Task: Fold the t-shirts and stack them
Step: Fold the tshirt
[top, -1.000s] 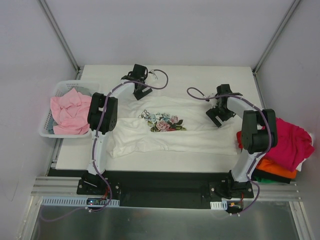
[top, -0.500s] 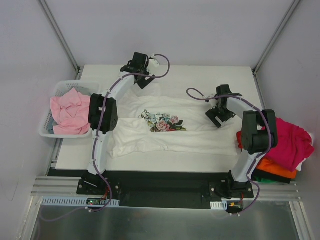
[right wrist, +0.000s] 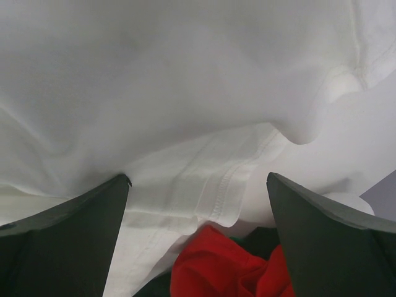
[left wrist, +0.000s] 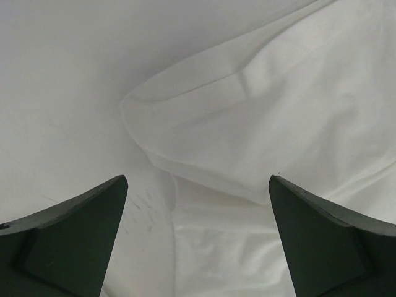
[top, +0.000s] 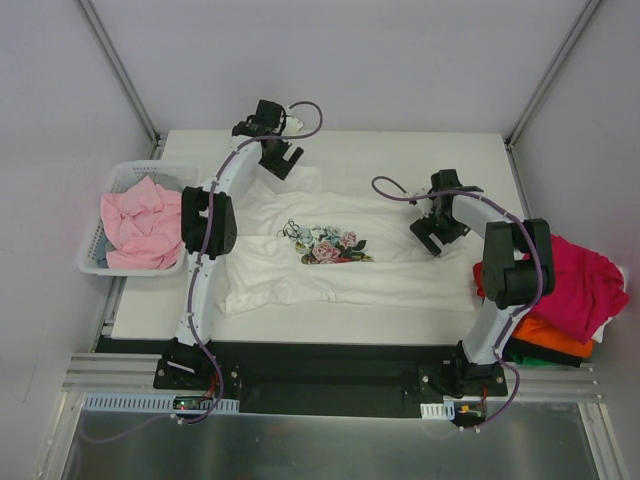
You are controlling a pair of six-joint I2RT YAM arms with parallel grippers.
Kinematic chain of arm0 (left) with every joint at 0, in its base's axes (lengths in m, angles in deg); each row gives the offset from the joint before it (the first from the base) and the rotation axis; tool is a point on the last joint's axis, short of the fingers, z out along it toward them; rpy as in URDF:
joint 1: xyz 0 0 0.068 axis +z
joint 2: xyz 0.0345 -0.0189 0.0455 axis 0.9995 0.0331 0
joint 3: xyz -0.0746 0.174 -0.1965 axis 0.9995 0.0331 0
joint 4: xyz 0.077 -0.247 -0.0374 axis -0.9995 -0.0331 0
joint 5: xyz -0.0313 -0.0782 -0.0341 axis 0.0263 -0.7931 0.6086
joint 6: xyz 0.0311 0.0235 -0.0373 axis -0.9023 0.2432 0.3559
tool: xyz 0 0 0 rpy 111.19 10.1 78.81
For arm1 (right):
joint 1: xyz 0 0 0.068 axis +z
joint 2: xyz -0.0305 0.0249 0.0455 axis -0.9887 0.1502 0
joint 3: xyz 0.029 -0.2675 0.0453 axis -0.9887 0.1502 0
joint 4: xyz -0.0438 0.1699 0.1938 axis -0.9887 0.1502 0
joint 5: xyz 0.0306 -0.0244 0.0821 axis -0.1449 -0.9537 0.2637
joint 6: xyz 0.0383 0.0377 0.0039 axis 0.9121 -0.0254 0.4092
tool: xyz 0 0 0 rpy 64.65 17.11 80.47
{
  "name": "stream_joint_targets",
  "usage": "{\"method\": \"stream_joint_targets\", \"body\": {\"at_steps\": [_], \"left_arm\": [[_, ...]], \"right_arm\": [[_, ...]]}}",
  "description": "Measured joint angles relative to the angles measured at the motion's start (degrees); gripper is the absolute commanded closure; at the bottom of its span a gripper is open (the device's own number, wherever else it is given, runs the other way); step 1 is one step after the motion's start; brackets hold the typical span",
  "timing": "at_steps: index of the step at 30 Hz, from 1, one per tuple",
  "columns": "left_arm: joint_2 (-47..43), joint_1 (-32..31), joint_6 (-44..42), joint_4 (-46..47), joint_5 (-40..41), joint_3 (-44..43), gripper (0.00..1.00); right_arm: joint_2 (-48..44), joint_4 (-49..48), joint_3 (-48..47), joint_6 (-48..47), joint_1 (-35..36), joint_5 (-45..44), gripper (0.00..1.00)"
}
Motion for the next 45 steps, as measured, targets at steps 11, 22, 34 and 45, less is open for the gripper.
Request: {"method": "stream_joint_targets", "body": {"at_steps": [11, 22, 34, 45], "left_arm": [[5.01, 4.22, 3.74, -3.58, -0.17, -5.31, 0.01], [10.69, 5.05, 3.67, -5.05, -1.55, -12.11, 0.01], [10.75, 5.05, 3.76, -4.22, -6.62, -12.57, 0.01], [10.78, 5.05, 5.31, -0.02, -10.38, -12.59, 0.01]], "right_arm": [[0.00, 0.46, 0.00, 0.46, 0.76, 0.24, 0.00], [-0.04, 1.49, 0.00, 1.29, 2.23, 0.63, 0.00], [-0.09, 1.79, 0.00, 1.51, 2.89, 1.20, 0.00], [-0.11, 2.03, 0.00, 1.62, 3.23, 1.22, 0.00]]}}
